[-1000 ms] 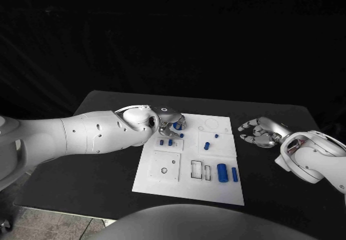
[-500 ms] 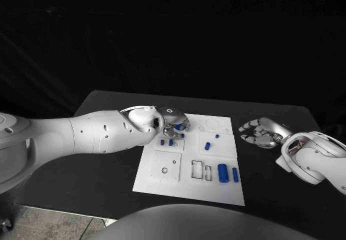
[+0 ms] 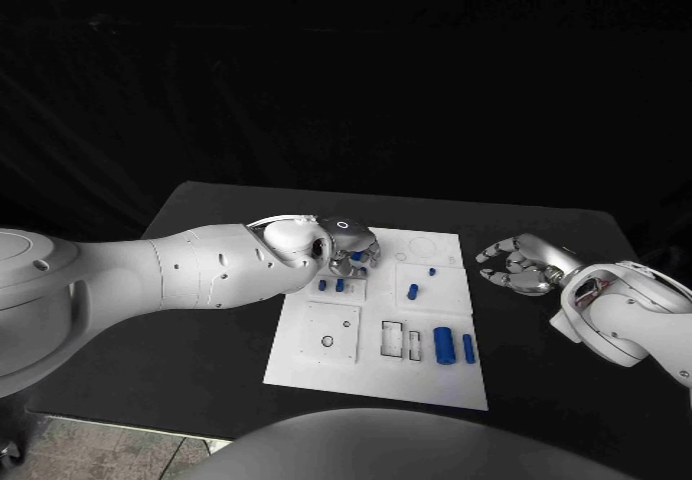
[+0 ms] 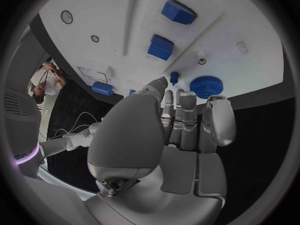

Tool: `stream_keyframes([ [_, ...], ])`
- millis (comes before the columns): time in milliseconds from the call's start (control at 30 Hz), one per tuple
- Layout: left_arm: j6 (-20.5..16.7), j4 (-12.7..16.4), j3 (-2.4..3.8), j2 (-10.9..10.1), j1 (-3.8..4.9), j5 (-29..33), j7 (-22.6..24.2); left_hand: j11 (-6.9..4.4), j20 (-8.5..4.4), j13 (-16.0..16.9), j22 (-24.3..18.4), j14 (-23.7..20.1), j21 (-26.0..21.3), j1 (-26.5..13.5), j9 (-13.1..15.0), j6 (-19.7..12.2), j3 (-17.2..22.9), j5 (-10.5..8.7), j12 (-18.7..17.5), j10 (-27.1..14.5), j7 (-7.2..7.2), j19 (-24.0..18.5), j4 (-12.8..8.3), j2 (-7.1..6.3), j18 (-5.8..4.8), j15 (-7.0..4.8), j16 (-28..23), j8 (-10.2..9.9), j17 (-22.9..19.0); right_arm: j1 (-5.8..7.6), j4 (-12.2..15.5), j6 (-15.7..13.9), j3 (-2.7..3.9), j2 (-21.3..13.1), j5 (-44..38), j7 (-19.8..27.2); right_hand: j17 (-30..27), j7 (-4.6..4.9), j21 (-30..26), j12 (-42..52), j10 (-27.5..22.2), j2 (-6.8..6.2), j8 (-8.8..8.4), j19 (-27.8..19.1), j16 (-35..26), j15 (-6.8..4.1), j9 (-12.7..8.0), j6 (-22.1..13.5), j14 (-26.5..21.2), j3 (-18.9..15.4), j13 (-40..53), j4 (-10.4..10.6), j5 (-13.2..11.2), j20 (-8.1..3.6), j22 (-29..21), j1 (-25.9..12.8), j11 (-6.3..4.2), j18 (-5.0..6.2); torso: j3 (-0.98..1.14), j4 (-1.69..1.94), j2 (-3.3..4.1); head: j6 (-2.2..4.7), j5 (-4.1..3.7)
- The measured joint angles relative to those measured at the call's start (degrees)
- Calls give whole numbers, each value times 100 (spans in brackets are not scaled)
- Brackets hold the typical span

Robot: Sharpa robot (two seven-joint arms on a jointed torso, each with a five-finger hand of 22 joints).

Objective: Assemble the parts on the task board

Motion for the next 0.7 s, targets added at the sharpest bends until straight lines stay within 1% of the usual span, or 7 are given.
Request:
stream_keyframes([
  [100, 24, -56, 1, 41, -9, 4, 8, 1, 0, 7, 0, 0, 0, 0, -21, 21, 0, 0, 19, 40, -21, 0, 0, 0, 1, 0, 10, 0, -14, 0, -2, 0, 0, 3, 0, -1, 0, 0, 0, 0, 0, 0, 0, 0, 0, 0, 0, 0, 0, 0, 0, 0, 0, 0, 0, 0, 0, 0, -2, -3, 3, 0, -3],
  [267, 62, -130, 2, 96, -31, 6, 17, -40, 0, 12, 0, -20, 0, 0, -39, 83, 26, 23, 61, 81, 0, 0, -26, 0, 1, -20, 10, 25, -50, 0, -13, 0, 0, 9, 1, -1, 0, 0, 0, 0, 0, 0, 0, 0, 0, 15, 0, 0, 15, 33, 0, 0, 0, 0, 0, 0, 0, 1, -3, 0, 5, 0, -20],
  [367, 83, -176, 2, 112, -46, 7, 21, -49, 0, 12, 0, -20, 0, 0, -57, 105, 58, 71, 61, 90, 19, 0, -58, 0, 2, -20, 15, 25, -72, 0, -27, 2, 0, 18, 1, -2, -1, 0, 0, 0, 0, 0, 0, 0, 0, 14, 0, 0, 14, 33, 0, 0, 0, 0, -1, 0, 0, 1, -2, 2, 5, 0, -25],
  [400, 90, -190, 2, 113, -50, 8, 22, -49, 0, 12, -1, -20, 0, 0, -62, 125, 62, 104, 61, 90, 4, 0, -63, 0, 2, -20, 32, 25, -79, 0, -30, 2, 0, 20, 1, -2, -1, 0, 0, 0, 0, 0, 0, 0, 0, 14, 0, 0, 14, 33, 0, 0, 0, 0, 0, 0, 0, 1, -2, 3, 5, 0, -27],
  [533, 113, -232, 2, 115, -71, 14, 23, -49, 0, 7, -1, -41, 0, 23, -83, 174, 109, 186, 61, 90, 51, 0, -77, 23, 2, -40, 33, 61, -105, 0, -39, 5, 0, 24, 2, -2, -1, 0, 0, 0, 0, 0, 0, 0, 0, 14, -2, 0, 14, 33, 0, 0, 23, 0, -1, 0, 0, 0, -2, 7, 3, 0, -36],
  [633, 127, -250, 3, 115, -88, 21, 23, -49, 0, -17, -1, -41, 0, 23, -107, 206, 157, 293, 61, 90, 43, 0, -102, 23, 2, -40, 65, 61, -126, 0, -45, 8, 0, 30, 4, -3, -1, 0, 0, 0, 0, 0, 0, 0, 0, 14, -5, 0, 14, 33, 0, 0, 23, 0, 3, 0, 0, 1, -2, 7, 2, 0, -47],
  [700, 136, -257, 3, 114, -97, 31, 21, -51, 0, -28, -1, -40, 0, 20, -121, 228, 190, 339, 61, 133, 65, 0, -128, 71, 3, -40, 65, 61, -136, 0, -48, 9, 0, 34, 6, -4, -1, 0, 0, 0, 0, 0, 0, 0, 0, 14, -5, 0, 14, 33, 0, 0, 23, 0, 4, 0, 0, 0, -2, 7, 2, 0, -52],
])
